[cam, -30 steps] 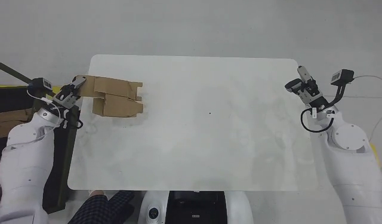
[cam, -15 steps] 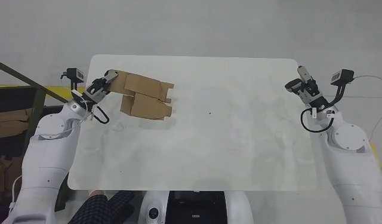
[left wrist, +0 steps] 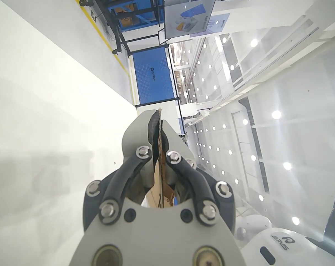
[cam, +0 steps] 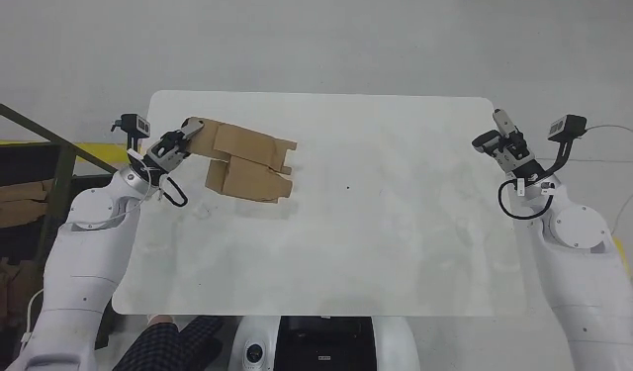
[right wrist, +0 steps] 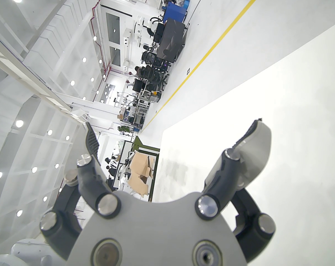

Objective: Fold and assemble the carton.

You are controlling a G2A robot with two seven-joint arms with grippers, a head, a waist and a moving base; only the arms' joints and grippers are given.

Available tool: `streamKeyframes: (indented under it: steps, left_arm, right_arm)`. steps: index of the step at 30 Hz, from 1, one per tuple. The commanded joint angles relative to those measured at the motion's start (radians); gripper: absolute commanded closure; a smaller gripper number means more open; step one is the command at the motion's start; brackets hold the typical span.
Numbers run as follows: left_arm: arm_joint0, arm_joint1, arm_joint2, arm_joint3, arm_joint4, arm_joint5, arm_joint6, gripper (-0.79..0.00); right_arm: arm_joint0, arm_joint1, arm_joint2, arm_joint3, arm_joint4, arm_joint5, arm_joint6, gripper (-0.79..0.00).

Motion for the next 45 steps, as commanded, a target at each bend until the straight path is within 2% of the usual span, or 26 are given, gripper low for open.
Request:
streamKeyframes:
  steps: [1,11,15,22,31,45]
  left_arm:
    - [0.0,0.0,0.0,0.0,0.0,0.0,0.0,0.0]
    - [0.001,-0.001,0.002,-0.005,0.003,0.005,0.008,0.0]
    - [-0.018,-0.009,0.041,-0.024,0.026,0.032,0.027,0.0]
    - [-0.133,-0.042,0.189,0.033,0.062,0.034,0.028,0.0]
    - [-0.32,-0.109,0.412,0.149,0.094,0.015,0.016,0.0]
    - [-0.482,-0.198,0.61,0.258,0.083,0.004,-0.028,0.0]
  right_arm:
    - [0.0,0.0,0.0,0.0,0.0,0.0,0.0,-0.785]
    - [0.0,0.0,0.0,0.0,0.0,0.0,0.0,-0.785]
    - [0.0,0.0,0.0,0.0,0.0,0.0,0.0,-0.785]
    - [0.0,0.0,0.0,0.0,0.0,0.0,0.0,-0.785]
    - [0.0,0.0,0.0,0.0,0.0,0.0,0.0,-0.785]
    - [0.0,0.0,0.0,0.0,0.0,0.0,0.0,-0.785]
